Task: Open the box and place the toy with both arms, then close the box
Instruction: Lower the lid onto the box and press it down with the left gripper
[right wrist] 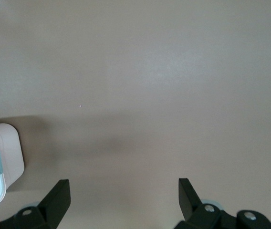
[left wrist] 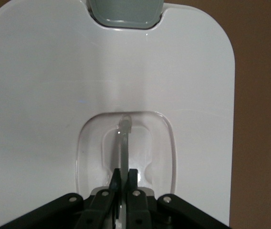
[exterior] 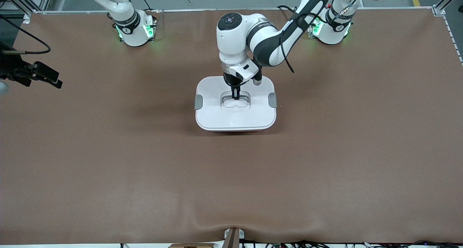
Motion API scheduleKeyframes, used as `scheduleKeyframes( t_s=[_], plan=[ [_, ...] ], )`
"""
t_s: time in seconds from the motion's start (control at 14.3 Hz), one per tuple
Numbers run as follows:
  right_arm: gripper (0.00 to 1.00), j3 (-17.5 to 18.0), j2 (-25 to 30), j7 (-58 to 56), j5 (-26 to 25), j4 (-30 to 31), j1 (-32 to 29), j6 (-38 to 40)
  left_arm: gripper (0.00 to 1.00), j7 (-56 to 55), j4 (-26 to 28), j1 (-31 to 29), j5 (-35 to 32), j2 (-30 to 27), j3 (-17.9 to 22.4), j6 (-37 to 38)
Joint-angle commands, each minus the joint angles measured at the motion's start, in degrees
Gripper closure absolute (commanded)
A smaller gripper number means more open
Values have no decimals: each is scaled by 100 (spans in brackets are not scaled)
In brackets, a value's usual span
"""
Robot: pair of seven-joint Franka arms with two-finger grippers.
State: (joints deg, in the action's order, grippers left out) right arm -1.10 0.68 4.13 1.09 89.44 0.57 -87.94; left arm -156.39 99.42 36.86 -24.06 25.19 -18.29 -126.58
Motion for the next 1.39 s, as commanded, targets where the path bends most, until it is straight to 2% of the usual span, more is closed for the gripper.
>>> scheduleKeyframes(
  t_s=[0.0, 0.49, 0.56, 0.63, 0.77, 1.12, 1.32],
  plan=[
    [0, 40, 143, -62, 40, 56, -40, 76, 100, -655, 16, 146, -327, 179, 19, 142],
    [0, 31, 143, -71, 49, 56, -40, 146, 100, -736, -54, 154, -450, 126, 10, 397],
    [0, 31, 143, -71, 49, 56, -40, 146, 81, -675, -80, 146, -450, 126, -8, 397],
    [0, 31, 143, -71, 49, 56, -40, 146, 52, -657, -124, 111, -450, 117, -17, 397],
    [0, 31, 143, -71, 49, 56, -40, 146, 2, -656, -308, 102, -433, 126, -17, 449],
    [0, 22, 143, -71, 49, 56, -48, 146, 0, -245, -721, 75, -293, 91, -60, 1108],
    [0, 22, 143, -71, 49, 56, -49, 137, 0, 396, -853, -30, 146, -102, -17, 1232]
  ],
)
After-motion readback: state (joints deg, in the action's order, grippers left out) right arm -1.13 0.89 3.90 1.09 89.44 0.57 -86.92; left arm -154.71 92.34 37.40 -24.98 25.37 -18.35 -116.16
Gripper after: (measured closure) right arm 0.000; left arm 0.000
